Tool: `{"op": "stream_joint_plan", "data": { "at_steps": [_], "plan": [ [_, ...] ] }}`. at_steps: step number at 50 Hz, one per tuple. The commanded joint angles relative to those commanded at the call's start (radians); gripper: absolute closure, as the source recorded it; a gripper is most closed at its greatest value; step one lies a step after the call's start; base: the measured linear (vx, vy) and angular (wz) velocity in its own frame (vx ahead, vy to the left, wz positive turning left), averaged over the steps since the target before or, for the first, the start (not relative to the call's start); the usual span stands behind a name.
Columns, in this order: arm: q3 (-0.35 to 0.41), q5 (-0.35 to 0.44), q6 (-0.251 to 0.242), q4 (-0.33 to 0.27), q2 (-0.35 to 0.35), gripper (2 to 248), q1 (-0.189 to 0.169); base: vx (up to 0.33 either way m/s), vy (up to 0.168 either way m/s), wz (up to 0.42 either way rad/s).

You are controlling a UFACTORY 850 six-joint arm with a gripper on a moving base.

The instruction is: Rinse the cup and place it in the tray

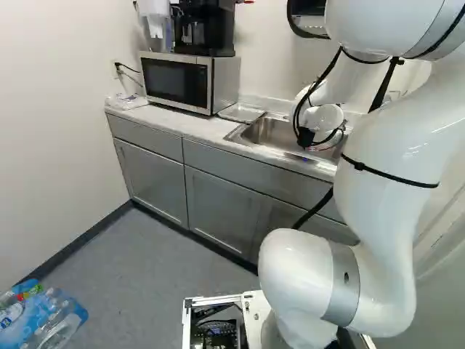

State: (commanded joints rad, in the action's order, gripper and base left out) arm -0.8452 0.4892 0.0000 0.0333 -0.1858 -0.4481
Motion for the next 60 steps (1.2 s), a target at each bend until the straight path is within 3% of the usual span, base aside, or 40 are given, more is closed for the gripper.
{"op": "stream_joint_plan", "data": {
  "at_steps": [60],
  "plan": [
    [0.000, 0.000, 0.000, 0.000, 0.000, 125, 0.000, 0.000, 0.000, 0.000]
  ]
}}
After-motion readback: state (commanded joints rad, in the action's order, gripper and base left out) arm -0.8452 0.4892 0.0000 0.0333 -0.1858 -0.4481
